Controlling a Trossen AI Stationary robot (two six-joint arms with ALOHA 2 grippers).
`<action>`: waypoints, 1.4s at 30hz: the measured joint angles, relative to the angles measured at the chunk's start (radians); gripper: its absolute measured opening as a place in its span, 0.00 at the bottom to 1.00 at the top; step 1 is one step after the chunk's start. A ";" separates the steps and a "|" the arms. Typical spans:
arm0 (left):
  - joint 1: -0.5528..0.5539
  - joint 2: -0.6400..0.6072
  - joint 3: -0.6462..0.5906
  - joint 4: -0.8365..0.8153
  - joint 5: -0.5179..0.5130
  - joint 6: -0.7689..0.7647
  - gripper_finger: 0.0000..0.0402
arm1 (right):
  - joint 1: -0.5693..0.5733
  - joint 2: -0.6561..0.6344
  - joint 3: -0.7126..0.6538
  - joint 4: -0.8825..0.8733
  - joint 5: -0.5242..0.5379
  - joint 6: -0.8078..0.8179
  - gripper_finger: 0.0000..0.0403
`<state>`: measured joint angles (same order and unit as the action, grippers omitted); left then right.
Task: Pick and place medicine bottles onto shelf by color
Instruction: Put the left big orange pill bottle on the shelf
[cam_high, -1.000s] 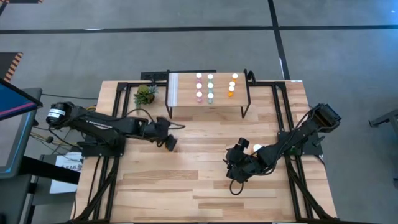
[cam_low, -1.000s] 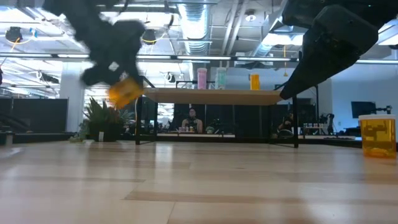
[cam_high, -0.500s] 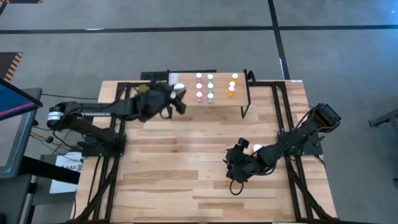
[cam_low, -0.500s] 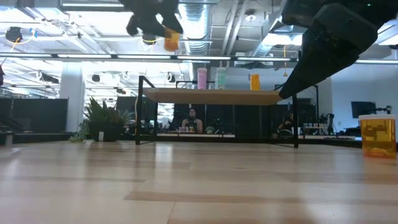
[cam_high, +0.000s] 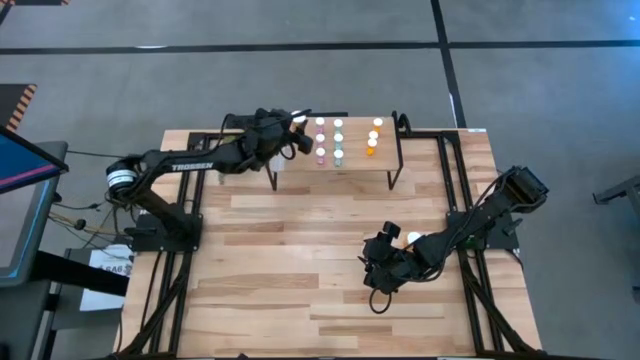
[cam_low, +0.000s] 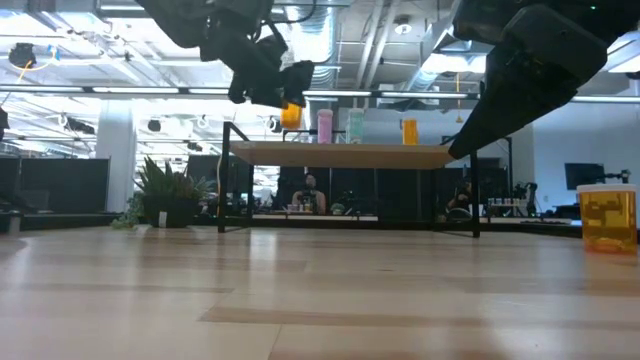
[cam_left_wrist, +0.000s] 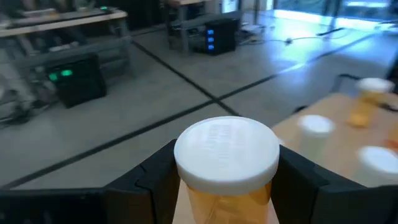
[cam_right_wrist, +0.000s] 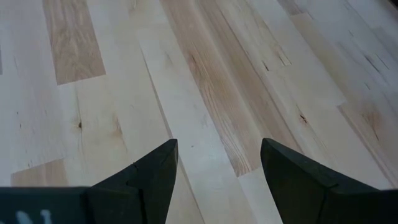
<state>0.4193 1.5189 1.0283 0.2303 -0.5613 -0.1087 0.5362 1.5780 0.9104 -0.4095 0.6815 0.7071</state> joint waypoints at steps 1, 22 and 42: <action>0.008 0.006 0.000 0.001 -0.014 0.000 0.45 | 0.000 0.000 0.000 0.000 0.000 0.000 0.63; 0.036 0.021 -0.152 0.264 -0.100 -0.021 0.45 | -0.002 0.000 0.000 0.003 0.000 -0.001 0.63; 0.040 0.118 -0.153 0.304 -0.135 -0.045 0.46 | -0.002 0.000 0.000 0.022 0.000 -0.009 0.63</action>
<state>0.4595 1.6371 0.8757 0.5348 -0.6968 -0.1539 0.5339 1.5780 0.9108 -0.3878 0.6819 0.6985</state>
